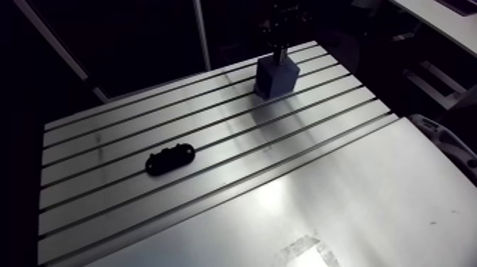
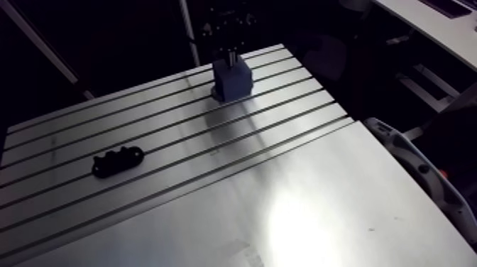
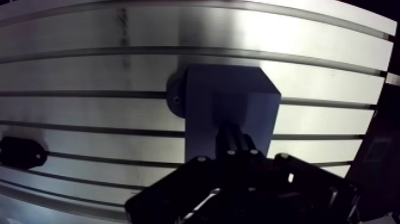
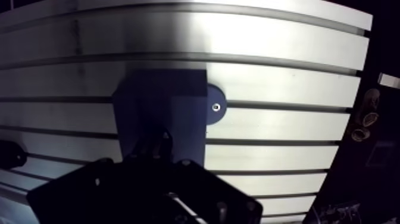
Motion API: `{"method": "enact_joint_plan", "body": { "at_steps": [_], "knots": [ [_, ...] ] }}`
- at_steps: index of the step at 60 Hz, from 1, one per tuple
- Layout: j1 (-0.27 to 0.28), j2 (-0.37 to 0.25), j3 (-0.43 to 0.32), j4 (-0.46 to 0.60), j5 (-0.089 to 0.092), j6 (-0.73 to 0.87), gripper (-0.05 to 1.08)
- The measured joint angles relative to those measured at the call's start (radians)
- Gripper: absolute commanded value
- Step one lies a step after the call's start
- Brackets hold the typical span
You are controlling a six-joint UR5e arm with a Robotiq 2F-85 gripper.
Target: Pick up the M10 bolt and insert it into the hex recess until seated.
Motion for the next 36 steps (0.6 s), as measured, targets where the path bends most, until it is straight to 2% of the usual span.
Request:
{"method": "enact_joint_plan", "body": {
  "at_steps": [36],
  "knots": [
    [-0.001, 0.000, 0.008, -0.009, 0.000, -0.007, 1.07]
  ]
}}
